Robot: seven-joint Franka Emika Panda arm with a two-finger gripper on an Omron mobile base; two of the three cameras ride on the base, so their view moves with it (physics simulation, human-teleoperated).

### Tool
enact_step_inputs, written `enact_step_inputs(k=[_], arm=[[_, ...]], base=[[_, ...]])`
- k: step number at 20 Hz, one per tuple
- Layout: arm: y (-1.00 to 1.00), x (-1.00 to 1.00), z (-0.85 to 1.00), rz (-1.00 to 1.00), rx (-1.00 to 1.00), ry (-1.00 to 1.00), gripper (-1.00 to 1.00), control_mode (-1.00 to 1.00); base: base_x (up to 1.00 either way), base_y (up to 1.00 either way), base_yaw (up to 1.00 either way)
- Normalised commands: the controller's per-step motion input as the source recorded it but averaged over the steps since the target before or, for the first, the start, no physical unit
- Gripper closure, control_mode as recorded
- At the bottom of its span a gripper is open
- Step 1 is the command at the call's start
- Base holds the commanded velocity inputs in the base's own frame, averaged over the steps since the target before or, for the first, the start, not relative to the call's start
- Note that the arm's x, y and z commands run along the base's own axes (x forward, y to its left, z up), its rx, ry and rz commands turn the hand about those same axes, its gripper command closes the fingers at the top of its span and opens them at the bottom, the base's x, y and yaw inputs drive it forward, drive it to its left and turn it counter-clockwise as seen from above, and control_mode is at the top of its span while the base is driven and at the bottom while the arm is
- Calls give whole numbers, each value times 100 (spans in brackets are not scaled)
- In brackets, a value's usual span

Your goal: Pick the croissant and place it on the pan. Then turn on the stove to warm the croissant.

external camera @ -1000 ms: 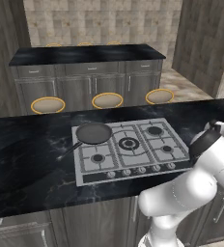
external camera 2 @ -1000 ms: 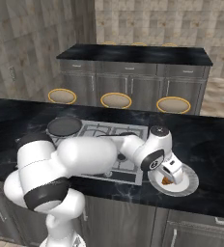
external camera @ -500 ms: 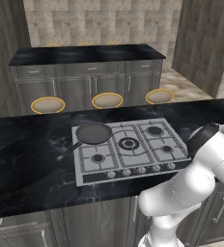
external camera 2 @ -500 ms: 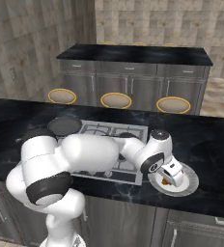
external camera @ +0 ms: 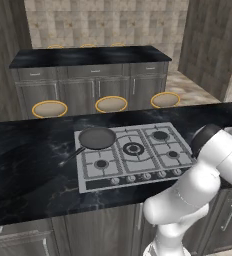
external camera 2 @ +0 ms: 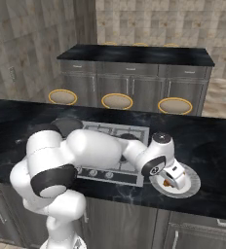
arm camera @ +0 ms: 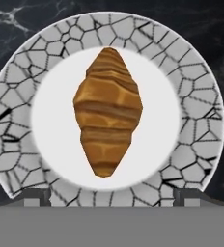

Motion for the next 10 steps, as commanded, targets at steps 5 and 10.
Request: enact_step_inputs(k=[5, 10], arm=[[-12, 11, -4, 0, 0, 0, -100, -100], [-9, 14, -4, 0, 0, 0, -100, -100]], base=[[0, 0, 0], [0, 0, 0]])
